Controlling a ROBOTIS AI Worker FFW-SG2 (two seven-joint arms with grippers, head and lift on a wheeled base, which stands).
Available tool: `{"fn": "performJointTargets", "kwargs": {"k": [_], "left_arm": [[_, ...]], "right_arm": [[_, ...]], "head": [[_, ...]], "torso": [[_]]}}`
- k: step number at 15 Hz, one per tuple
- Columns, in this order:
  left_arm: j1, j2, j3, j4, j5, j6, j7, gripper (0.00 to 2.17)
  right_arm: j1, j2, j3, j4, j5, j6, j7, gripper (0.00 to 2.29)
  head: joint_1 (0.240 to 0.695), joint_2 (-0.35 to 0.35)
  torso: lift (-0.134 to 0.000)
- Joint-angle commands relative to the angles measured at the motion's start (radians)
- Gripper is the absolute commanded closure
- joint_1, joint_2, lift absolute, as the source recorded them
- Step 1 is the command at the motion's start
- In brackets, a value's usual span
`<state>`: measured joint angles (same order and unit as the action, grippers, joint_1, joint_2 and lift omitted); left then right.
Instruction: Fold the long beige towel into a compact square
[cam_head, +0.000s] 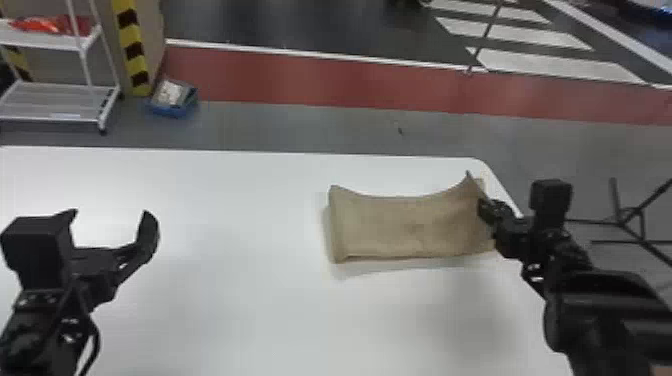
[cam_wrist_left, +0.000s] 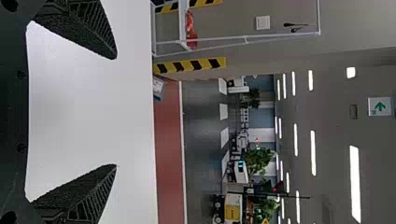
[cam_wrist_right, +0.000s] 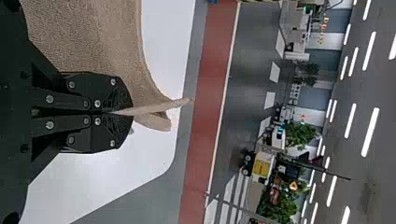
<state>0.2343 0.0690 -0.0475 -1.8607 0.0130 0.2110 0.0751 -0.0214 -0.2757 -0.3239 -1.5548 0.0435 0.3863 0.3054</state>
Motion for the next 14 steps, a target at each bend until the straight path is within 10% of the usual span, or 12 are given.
{"fn": "performJointTargets", "kwargs": {"k": [1,4,8,14], "left_arm": [[-0.026,0.0,-0.017,0.025,-0.005,0.0,0.0,0.04],[-0.047,0.0,-0.028,0.044,-0.008,0.0,0.0,0.04],[-0.05,0.0,-0.028,0.052,-0.007,0.0,0.0,0.04],[-0.05,-0.002,-0.061,0.051,-0.007,-0.006,0.005,0.04]], "right_arm": [[-0.015,-0.003,0.009,0.098,0.027,-0.046,-0.002,1.29],[-0.025,-0.007,0.011,0.131,0.035,-0.059,-0.02,0.0],[0.026,0.007,-0.029,0.048,0.01,-0.135,-0.144,0.06],[0.152,0.038,-0.014,-0.14,-0.088,-0.138,-0.066,0.19]], "head": [[0.695,-0.239],[0.695,-0.253],[0.695,-0.278],[0.695,-0.269]], "torso": [[-0.119],[-0.119],[-0.119],[-0.119]]}}
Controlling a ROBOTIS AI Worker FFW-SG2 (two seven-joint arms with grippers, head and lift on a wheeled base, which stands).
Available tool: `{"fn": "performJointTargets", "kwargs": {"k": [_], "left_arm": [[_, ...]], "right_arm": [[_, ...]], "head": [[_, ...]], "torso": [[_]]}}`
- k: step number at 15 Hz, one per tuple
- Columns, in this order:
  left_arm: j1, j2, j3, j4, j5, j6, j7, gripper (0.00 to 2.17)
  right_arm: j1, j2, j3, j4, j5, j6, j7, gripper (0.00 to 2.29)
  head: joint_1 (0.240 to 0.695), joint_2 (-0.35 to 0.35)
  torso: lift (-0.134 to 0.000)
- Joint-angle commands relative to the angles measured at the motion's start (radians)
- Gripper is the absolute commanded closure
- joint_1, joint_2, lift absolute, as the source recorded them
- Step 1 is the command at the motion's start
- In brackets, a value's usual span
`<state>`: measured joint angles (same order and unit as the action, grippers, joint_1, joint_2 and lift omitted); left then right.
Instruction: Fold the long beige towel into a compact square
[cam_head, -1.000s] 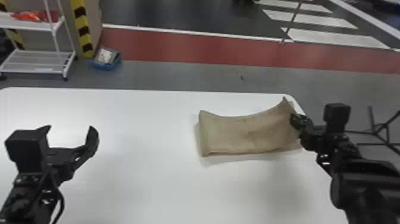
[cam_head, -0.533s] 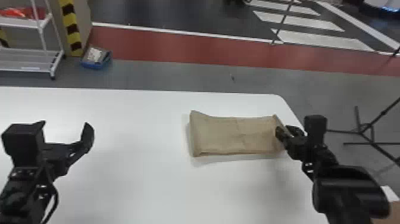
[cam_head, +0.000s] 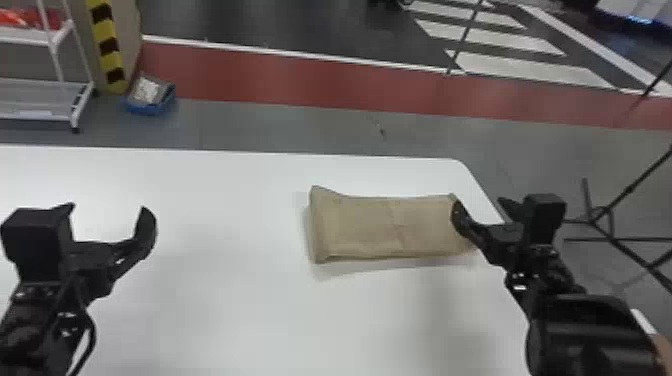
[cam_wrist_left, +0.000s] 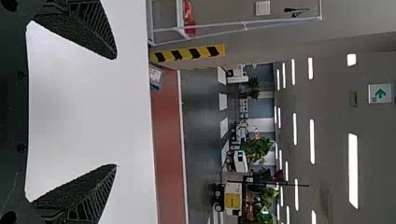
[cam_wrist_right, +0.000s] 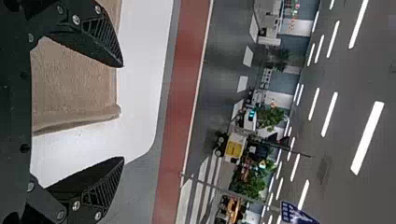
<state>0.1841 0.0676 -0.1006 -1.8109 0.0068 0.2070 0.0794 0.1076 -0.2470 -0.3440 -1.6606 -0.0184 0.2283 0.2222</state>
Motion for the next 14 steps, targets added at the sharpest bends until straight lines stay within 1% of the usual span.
{"fn": "performJointTargets", "kwargs": {"k": [1,2,3,4,5,6,7,8,9,10,12,14], "left_arm": [[0.0,0.0,-0.007,0.001,-0.001,-0.005,0.002,0.04],[0.0,0.0,-0.005,0.001,-0.001,-0.005,0.003,0.04],[0.002,0.001,-0.001,0.002,-0.001,-0.005,0.003,0.04],[0.002,0.001,0.004,0.001,-0.001,-0.008,0.005,0.04],[0.008,0.001,0.007,-0.001,-0.001,-0.011,0.007,0.04],[0.015,0.001,0.012,-0.005,-0.001,-0.014,0.008,0.04],[0.015,0.001,0.012,-0.005,-0.001,-0.014,0.007,0.04],[0.014,0.001,0.012,-0.005,-0.001,-0.017,0.0,0.04],[0.009,0.001,0.012,-0.002,-0.001,-0.017,-0.003,0.04],[0.008,0.005,0.013,-0.001,-0.001,-0.014,-0.003,0.04],[0.006,0.008,0.013,-0.001,-0.001,-0.017,-0.003,0.04],[0.002,0.008,0.012,0.002,0.001,-0.017,-0.003,0.04]], "right_arm": [[0.044,0.025,0.027,-0.071,-0.034,0.035,0.026,0.19],[0.061,0.034,0.057,-0.102,-0.034,0.044,0.039,0.27],[0.073,0.037,0.105,-0.122,-0.035,0.062,0.052,0.49],[0.072,0.043,0.151,-0.131,-0.031,0.09,0.06,1.01],[0.064,0.043,0.192,-0.131,-0.029,0.133,0.063,1.63],[0.044,0.048,0.24,-0.125,-0.018,0.167,0.078,1.97],[0.037,0.054,0.281,-0.113,0.021,0.188,0.077,2.02],[0.034,0.072,0.304,-0.1,0.046,0.191,0.077,2.01],[0.026,0.092,0.31,-0.082,0.063,0.204,0.077,2.02],[0.015,0.101,0.329,-0.067,0.074,0.225,0.072,2.01],[-0.002,0.11,0.355,-0.039,0.081,0.262,0.06,2.02],[-0.003,0.11,0.373,-0.036,0.069,0.277,0.06,2.01]], "head": [[0.695,-0.264],[0.695,-0.257],[0.695,-0.245],[0.695,-0.23],[0.695,-0.184],[0.695,-0.162],[0.695,-0.135],[0.695,-0.113],[0.695,-0.089],[0.695,-0.059],[0.695,-0.042],[0.695,-0.026]], "torso": [[-0.119],[-0.119],[-0.119],[-0.119],[-0.119],[-0.119],[-0.119],[-0.119],[-0.119],[-0.119],[-0.119],[-0.119]]}}
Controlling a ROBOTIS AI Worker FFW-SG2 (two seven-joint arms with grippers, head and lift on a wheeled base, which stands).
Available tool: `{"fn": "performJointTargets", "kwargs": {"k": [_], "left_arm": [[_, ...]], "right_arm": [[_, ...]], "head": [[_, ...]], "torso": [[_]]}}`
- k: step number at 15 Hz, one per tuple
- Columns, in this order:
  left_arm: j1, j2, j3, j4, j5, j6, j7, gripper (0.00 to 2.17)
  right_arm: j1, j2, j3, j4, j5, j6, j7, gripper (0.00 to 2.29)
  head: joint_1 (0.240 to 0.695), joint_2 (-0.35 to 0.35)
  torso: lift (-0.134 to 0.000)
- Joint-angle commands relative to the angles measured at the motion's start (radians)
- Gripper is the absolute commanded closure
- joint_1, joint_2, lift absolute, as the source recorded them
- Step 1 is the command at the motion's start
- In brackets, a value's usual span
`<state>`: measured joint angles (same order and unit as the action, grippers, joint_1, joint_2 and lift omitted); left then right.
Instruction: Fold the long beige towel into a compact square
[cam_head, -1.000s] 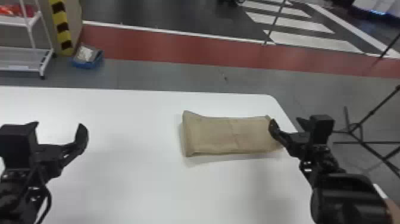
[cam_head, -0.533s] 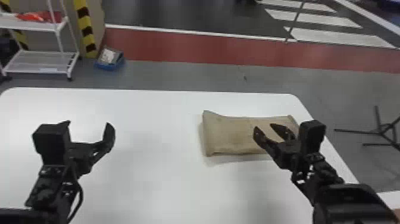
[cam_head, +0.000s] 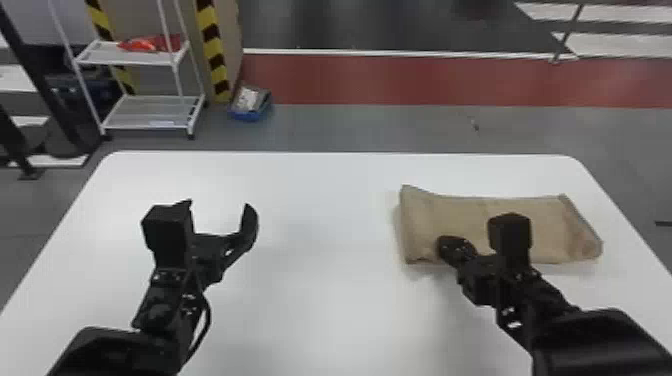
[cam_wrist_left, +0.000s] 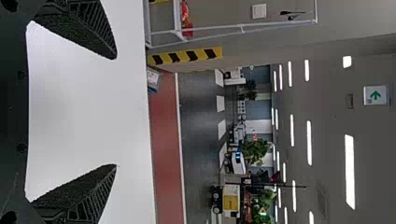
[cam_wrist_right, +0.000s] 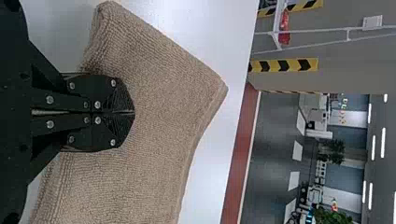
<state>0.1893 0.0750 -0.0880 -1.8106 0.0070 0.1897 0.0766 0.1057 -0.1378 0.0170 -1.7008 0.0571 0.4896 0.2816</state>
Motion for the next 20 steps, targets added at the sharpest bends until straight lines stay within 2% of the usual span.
{"fn": "performJointTargets", "kwargs": {"k": [1,3,6,10,13,15,17,18,19,20], "left_arm": [[-0.008,0.0,-0.002,0.005,-0.001,0.0,0.0,0.04],[-0.013,0.0,-0.007,0.01,-0.001,0.0,0.0,0.04],[-0.013,-0.001,-0.007,0.011,-0.001,0.0,0.0,0.04],[-0.014,0.0,-0.002,0.014,-0.001,0.0,0.002,0.04],[-0.013,0.0,-0.002,0.014,-0.001,0.0,0.002,0.04],[-0.011,-0.001,-0.002,0.013,0.001,0.0,0.002,0.04],[-0.004,0.0,0.001,0.01,0.005,-0.012,0.002,0.04],[-0.001,0.0,0.002,0.01,0.007,-0.028,0.003,0.04],[0.002,0.0,0.001,0.01,0.008,-0.04,0.006,0.04],[0.006,-0.001,-0.007,0.008,0.007,-0.055,0.006,0.04]], "right_arm": [[0.0,0.001,0.021,0.003,-0.019,0.022,0.001,2.01],[0.003,0.006,0.055,-0.003,-0.034,0.028,0.001,2.01],[0.005,0.03,0.112,-0.022,-0.037,0.044,0.001,2.01],[-0.004,0.079,0.219,-0.046,-0.034,0.068,-0.012,2.01],[-0.038,0.109,0.299,-0.046,-0.033,0.077,-0.045,2.01],[-0.038,0.113,0.311,-0.069,-0.039,0.074,-0.064,2.01],[-0.003,0.102,0.27,-0.155,-0.069,0.059,-0.062,1.99],[0.017,0.095,0.233,-0.2,-0.092,0.053,-0.05,1.8],[0.039,0.084,0.184,-0.235,-0.12,0.025,-0.041,1.48],[0.055,0.073,0.132,-0.255,-0.123,0.016,-0.041,0.9]], "head": [[0.695,-0.015],[0.695,-0.005],[0.695,0.019],[0.695,0.085],[0.695,0.153],[0.695,0.182],[0.695,0.204],[0.695,0.204],[0.695,0.199],[0.695,0.188]], "torso": [[-0.119],[-0.119],[-0.119],[-0.119],[-0.119],[-0.119],[-0.119],[-0.119],[-0.119],[-0.119]]}}
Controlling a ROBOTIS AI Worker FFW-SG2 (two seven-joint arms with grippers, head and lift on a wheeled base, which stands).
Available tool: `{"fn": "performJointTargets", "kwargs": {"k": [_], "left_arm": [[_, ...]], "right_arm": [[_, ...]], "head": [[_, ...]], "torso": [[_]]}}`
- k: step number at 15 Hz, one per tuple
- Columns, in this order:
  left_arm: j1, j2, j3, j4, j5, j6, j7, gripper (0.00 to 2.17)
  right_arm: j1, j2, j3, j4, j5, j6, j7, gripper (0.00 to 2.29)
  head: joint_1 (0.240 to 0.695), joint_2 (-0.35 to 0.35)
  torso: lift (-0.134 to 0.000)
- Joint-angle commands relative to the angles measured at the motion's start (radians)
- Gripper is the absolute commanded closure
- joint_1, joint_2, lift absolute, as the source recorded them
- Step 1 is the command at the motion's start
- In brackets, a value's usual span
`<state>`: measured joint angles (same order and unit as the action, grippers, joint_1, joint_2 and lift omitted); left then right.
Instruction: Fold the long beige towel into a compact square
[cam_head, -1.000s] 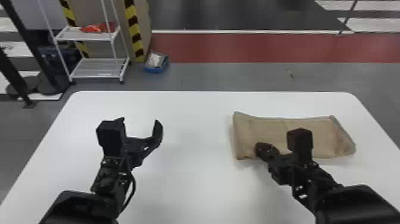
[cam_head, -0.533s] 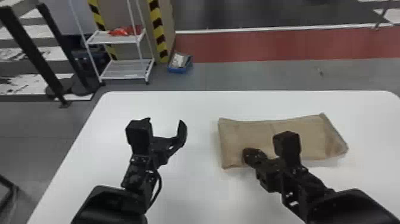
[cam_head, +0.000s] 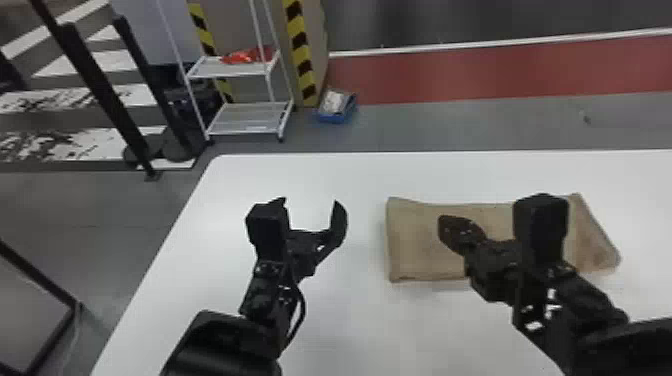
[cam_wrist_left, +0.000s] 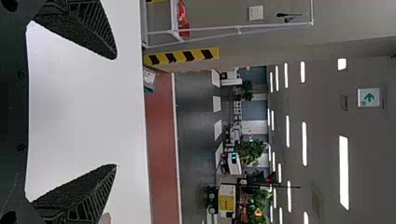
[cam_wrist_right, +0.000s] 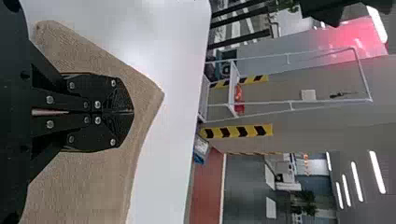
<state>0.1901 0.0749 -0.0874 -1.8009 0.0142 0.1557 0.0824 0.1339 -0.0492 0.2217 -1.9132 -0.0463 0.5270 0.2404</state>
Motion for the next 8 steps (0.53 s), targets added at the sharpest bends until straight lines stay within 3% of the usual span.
{"fn": "performJointTargets", "kwargs": {"k": [1,2,6,7,8], "left_arm": [[0.008,-0.001,-0.018,-0.005,0.0,-0.021,0.0,0.04],[0.008,-0.001,-0.041,-0.009,-0.003,-0.028,0.0,0.04],[-0.02,-0.001,-0.137,0.011,-0.017,-0.024,-0.009,0.09],[-0.037,-0.001,-0.161,0.032,-0.017,-0.024,-0.016,0.2],[-0.058,-0.001,-0.181,0.064,-0.016,-0.028,-0.049,0.52]], "right_arm": [[0.029,-0.023,-0.122,-0.047,-0.02,-0.021,0.002,0.23],[0.026,-0.038,-0.186,-0.046,-0.023,-0.018,0.004,0.0],[0.009,-0.109,-0.406,0.01,-0.07,-0.009,0.014,0.07],[0.004,-0.113,-0.446,0.028,-0.081,-0.009,0.014,0.07],[-0.007,-0.115,-0.492,0.054,-0.103,-0.009,0.014,0.07]], "head": [[0.695,0.175],[0.695,0.153],[0.695,-0.038],[0.695,-0.084],[0.695,-0.128]], "torso": [[-0.119],[-0.119],[-0.119],[-0.119],[-0.119]]}}
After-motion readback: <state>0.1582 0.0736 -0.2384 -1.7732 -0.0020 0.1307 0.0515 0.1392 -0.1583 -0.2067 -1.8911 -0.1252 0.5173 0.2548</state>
